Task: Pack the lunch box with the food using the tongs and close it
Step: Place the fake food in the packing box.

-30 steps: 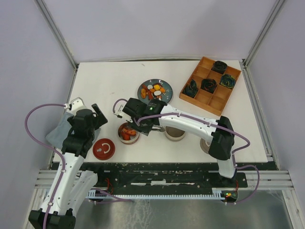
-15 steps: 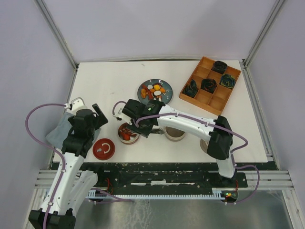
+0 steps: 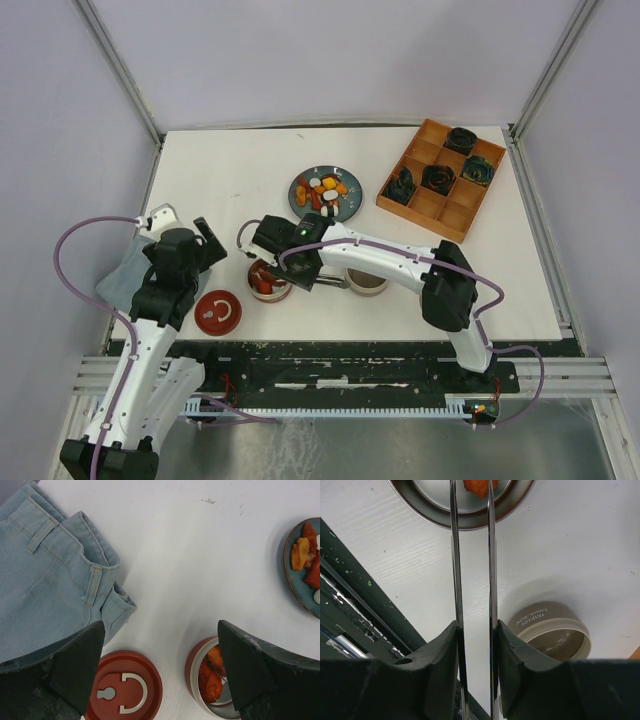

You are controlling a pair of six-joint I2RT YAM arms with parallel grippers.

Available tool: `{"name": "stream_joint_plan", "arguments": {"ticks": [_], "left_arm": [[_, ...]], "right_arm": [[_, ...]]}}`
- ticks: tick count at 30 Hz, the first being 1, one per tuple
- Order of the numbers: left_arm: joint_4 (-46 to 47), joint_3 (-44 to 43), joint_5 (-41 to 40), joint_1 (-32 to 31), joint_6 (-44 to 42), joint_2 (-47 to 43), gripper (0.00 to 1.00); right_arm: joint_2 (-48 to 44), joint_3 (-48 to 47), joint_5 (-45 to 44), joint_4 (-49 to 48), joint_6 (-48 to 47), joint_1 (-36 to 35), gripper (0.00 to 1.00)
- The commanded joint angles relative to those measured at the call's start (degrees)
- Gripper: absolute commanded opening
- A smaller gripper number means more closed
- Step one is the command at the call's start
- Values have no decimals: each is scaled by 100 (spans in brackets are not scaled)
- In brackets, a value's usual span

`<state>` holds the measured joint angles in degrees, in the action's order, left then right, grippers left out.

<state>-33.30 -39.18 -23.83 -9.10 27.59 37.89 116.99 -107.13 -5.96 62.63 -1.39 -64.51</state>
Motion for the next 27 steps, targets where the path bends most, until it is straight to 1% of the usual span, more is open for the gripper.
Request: {"name": "stream_joint_plan", "arguments": {"ticks": [1, 7, 11, 15, 20, 27], "left_arm": [[190, -46, -25, 20, 54, -10, 100], [187, -48, -25, 18, 53, -2, 100], [188, -46, -25, 22, 53, 0, 99], [187, -48, -25, 22, 55, 3, 100], [187, -46, -8, 15, 54, 11, 100], [183, -46, -4, 20, 53, 10, 100]], "right_arm": [[-52, -234, -244, 14, -75, -18, 40], [7, -336, -80, 288, -242, -21, 40], [-16, -393, 273, 421, -443, -25, 40], [103, -613, 315, 606, -522, -24, 41], [474, -1058, -419, 850, -443, -25, 41], [637, -1283, -606, 1006, -494, -20, 41]]}}
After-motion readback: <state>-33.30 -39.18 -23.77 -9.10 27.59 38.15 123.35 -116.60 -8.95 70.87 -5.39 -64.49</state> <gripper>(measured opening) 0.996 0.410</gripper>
